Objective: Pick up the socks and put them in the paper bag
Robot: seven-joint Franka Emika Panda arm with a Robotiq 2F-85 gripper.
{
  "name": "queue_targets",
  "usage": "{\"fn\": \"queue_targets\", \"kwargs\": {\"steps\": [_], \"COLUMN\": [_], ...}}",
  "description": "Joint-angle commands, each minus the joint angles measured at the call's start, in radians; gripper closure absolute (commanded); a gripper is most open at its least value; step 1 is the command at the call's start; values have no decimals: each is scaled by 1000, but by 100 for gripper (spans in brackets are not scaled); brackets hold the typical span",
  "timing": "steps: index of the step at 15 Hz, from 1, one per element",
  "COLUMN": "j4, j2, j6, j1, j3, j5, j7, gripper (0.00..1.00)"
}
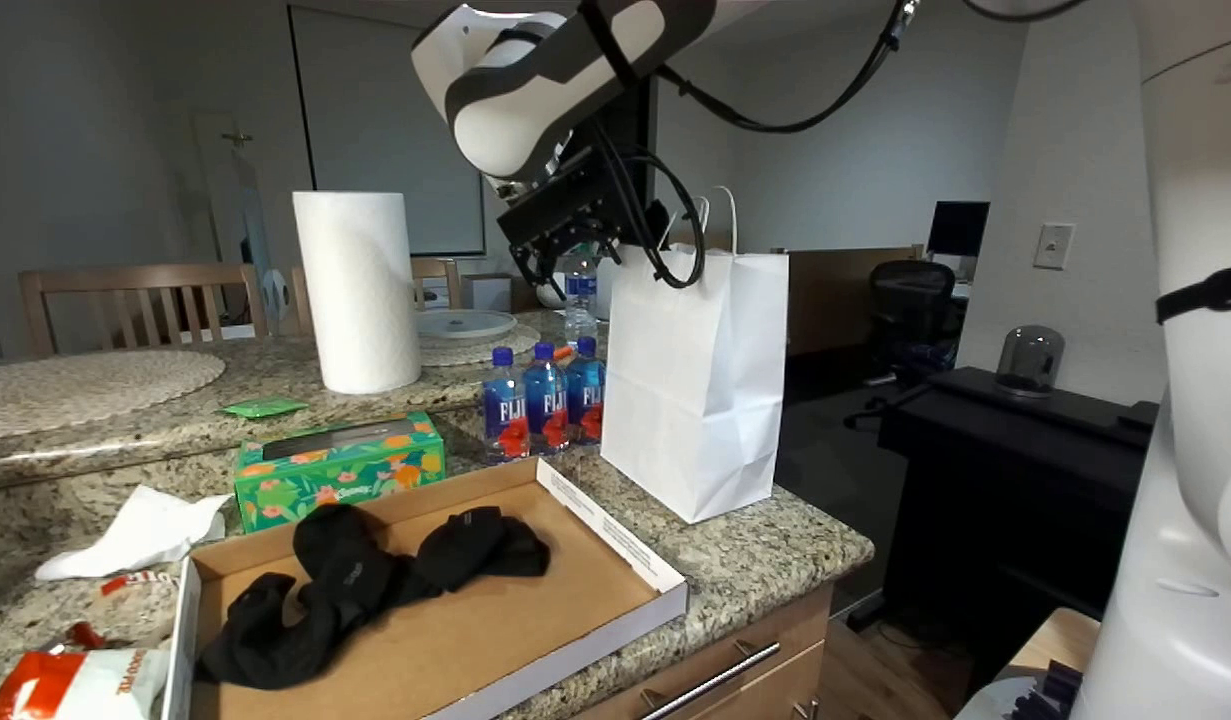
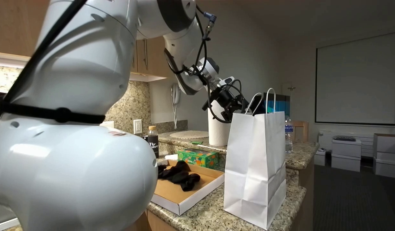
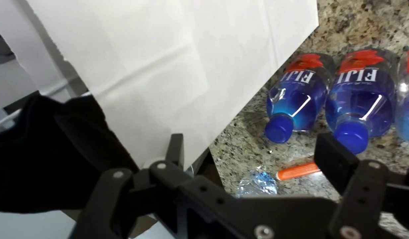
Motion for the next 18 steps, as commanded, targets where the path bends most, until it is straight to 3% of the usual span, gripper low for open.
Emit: {"fn": "queue_targets", "kwargs": {"steps": [1,5,18], "j4": [53,78,49], "j2": [26,27,-75], "j6": [-101,-158,-167], "j1": [14,12,-3], "j3": [-11,-10,-1], "j5": [-20,-15,-7], "j7": [64,94,115], "gripper": [0,0,0]}}
